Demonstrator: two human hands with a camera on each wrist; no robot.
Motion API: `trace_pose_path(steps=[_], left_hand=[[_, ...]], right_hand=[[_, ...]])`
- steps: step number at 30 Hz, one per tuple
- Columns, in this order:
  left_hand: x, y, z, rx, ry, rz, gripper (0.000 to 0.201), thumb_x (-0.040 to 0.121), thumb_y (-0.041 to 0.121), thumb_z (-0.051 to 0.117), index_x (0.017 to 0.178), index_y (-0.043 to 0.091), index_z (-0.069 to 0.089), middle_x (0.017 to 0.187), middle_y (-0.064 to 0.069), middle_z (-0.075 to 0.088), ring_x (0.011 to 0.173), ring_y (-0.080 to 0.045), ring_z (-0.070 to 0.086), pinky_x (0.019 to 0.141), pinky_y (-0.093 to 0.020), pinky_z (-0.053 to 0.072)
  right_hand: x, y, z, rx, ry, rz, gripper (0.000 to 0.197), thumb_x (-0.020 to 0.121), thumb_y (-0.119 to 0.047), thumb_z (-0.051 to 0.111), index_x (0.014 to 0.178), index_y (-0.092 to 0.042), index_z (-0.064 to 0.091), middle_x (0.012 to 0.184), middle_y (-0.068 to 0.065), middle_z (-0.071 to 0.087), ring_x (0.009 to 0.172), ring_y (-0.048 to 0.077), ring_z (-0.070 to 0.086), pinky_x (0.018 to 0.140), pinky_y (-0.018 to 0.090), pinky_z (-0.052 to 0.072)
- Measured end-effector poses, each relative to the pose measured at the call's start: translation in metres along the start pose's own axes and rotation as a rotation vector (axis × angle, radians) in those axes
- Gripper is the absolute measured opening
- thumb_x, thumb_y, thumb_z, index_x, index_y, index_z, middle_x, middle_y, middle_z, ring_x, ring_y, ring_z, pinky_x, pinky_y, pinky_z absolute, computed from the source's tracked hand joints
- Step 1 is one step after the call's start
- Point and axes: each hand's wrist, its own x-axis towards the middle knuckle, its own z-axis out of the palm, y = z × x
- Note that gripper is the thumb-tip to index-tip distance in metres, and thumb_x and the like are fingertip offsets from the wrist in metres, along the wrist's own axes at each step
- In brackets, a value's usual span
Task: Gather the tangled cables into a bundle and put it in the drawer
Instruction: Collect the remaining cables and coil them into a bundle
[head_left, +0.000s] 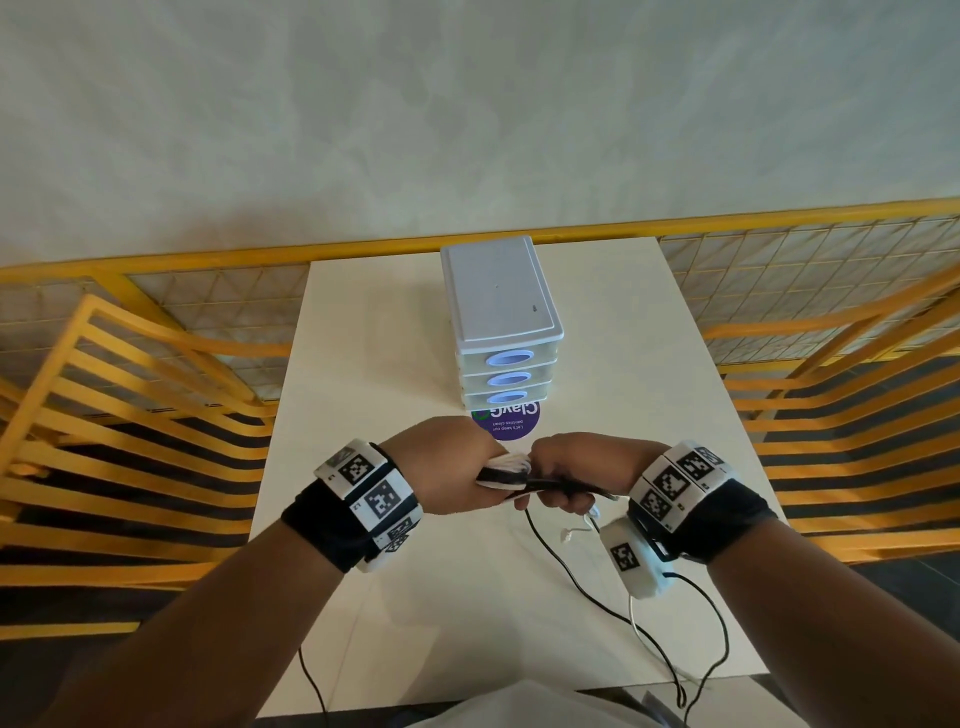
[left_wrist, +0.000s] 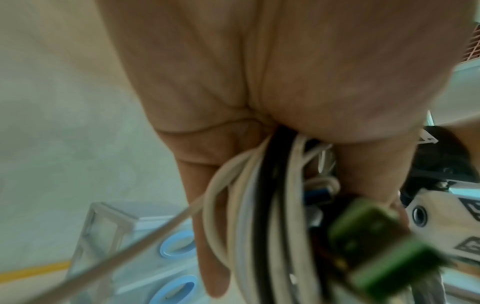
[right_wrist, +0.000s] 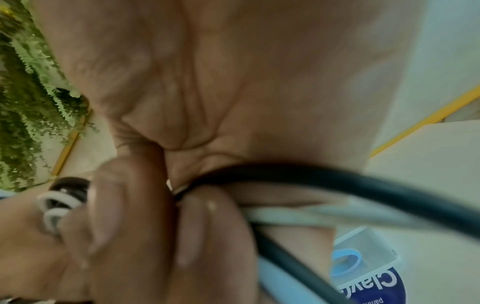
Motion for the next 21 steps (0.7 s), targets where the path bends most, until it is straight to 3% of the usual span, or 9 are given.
trace_pose_path(steps=[3, 5, 8, 10, 13, 16, 18, 21], left_hand=[[0.000, 0.001, 0.001, -0.122, -0.087, 0.015, 0.015, 0.092, 0.038, 0.055, 0.096, 0.038, 0.069, 0.074, 0.006, 0.068, 0.058, -0.010, 0.060, 0.066, -0.035, 0.057], [0.000, 0.003, 0.002, -0.184, -0.127, 0.011, 0.011, 0.090, 0.037, 0.059, 0.096, 0.040, 0.067, 0.072, 0.009, 0.070, 0.058, -0.007, 0.065, 0.068, -0.032, 0.059], [0.008, 0.004, 0.008, -0.172, -0.088, -0.036, 0.025, 0.081, 0.052, 0.076, 0.096, 0.033, 0.072, 0.077, 0.009, 0.073, 0.074, -0.009, 0.069, 0.076, -0.033, 0.058], [0.015, 0.003, 0.012, -0.132, -0.033, -0.077, 0.027, 0.081, 0.053, 0.078, 0.099, 0.032, 0.075, 0.085, 0.007, 0.074, 0.081, -0.013, 0.067, 0.076, -0.033, 0.055], [0.017, 0.002, 0.016, -0.044, 0.013, -0.068, 0.021, 0.090, 0.046, 0.070, 0.101, 0.028, 0.074, 0.088, 0.003, 0.073, 0.078, -0.017, 0.062, 0.072, -0.032, 0.050], [0.017, 0.002, 0.016, 0.030, 0.035, -0.071, 0.019, 0.092, 0.039, 0.066, 0.100, 0.023, 0.072, 0.088, 0.000, 0.071, 0.075, -0.019, 0.058, 0.067, -0.029, 0.045], [0.017, 0.003, 0.015, 0.070, 0.056, -0.073, 0.019, 0.087, 0.036, 0.068, 0.099, 0.022, 0.072, 0.085, -0.001, 0.070, 0.075, -0.021, 0.059, 0.066, -0.029, 0.046], [0.017, 0.001, 0.016, 0.036, 0.107, -0.102, 0.019, 0.081, 0.036, 0.072, 0.094, 0.023, 0.073, 0.077, 0.003, 0.066, 0.072, -0.018, 0.056, 0.062, -0.028, 0.041]], right_hand=[[0.002, -0.001, -0.001, -0.030, 0.010, 0.016, 0.041, 0.093, -0.017, 0.031, 0.097, -0.004, 0.070, 0.059, -0.002, 0.042, 0.046, 0.013, 0.031, 0.051, 0.025, 0.026], [0.004, 0.001, -0.001, -0.012, 0.018, 0.027, 0.038, 0.091, -0.019, 0.032, 0.090, -0.006, 0.068, 0.060, -0.002, 0.040, 0.048, 0.013, 0.028, 0.051, 0.025, 0.024], [0.007, 0.001, -0.001, 0.022, 0.028, 0.050, 0.029, 0.080, -0.028, 0.036, 0.084, -0.008, 0.056, 0.059, -0.002, 0.041, 0.047, 0.012, 0.027, 0.049, 0.024, 0.022], [0.007, 0.001, -0.001, 0.022, 0.027, 0.050, 0.031, 0.080, -0.029, 0.035, 0.086, -0.006, 0.055, 0.059, -0.001, 0.043, 0.046, 0.012, 0.029, 0.048, 0.024, 0.023], [0.007, 0.002, -0.005, 0.047, 0.054, 0.027, 0.033, 0.090, -0.023, 0.033, 0.080, -0.005, 0.058, 0.062, 0.003, 0.053, 0.044, 0.014, 0.040, 0.051, 0.027, 0.033], [0.006, 0.003, -0.008, 0.116, -0.002, 0.005, 0.039, 0.080, -0.034, 0.039, 0.087, -0.005, 0.065, 0.071, 0.008, 0.064, 0.048, 0.018, 0.051, 0.053, 0.027, 0.043], [0.005, 0.002, -0.009, 0.106, -0.020, -0.027, 0.039, 0.079, -0.033, 0.046, 0.094, -0.006, 0.070, 0.080, 0.010, 0.070, 0.057, 0.021, 0.059, 0.057, 0.027, 0.049], [-0.004, -0.003, -0.010, -0.018, 0.031, -0.061, 0.026, 0.084, -0.022, 0.058, 0.103, -0.009, 0.071, 0.082, 0.000, 0.074, 0.068, 0.020, 0.068, 0.063, 0.020, 0.051]])
